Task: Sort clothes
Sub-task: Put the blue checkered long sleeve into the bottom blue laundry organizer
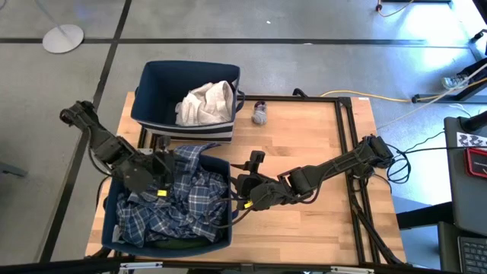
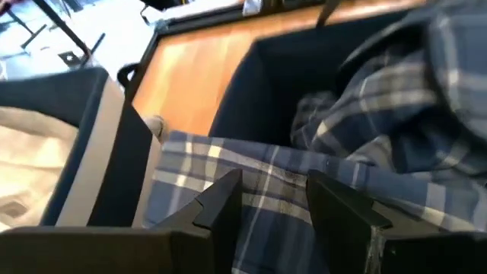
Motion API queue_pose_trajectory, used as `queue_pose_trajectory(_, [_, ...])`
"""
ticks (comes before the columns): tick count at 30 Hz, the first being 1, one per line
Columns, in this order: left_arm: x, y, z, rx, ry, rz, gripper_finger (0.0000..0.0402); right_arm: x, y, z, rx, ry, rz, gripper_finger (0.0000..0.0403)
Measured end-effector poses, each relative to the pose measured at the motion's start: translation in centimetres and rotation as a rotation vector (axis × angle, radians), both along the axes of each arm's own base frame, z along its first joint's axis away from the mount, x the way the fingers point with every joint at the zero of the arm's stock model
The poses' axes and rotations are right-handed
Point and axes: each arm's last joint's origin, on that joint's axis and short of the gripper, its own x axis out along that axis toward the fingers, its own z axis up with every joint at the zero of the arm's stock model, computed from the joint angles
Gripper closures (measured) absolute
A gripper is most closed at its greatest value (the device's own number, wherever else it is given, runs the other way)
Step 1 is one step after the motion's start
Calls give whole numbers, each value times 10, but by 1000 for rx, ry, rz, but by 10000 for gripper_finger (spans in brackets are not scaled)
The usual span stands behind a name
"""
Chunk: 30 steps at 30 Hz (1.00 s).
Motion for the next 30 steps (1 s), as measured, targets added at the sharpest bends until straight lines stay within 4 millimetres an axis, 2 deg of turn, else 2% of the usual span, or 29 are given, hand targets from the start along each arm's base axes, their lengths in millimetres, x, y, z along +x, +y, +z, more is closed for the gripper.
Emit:
queue_pose_trajectory(4, [5,3,-9,27,38,18,263,0,0,0,0,0,0,217])
queue_pose_trajectory(11, [11,12,-10,68,58,55,267,0,0,0,1,0,2,217])
queue_pose_trajectory(15, [11,16,-11,100,82,62,302,0,1,0,12,3,19,217])
queue_pose_trajectory(21, [11,19,-15,141,137,73,392,0,1,0,13,3,20,217])
queue_pose_trajectory(25, [12,15,-15,128,118,62,396,0,1,0,13,3,20,217])
queue_pose_trajectory(30, [10,1,-13,60,100,-43,400,0,1,0,13,4,21,217])
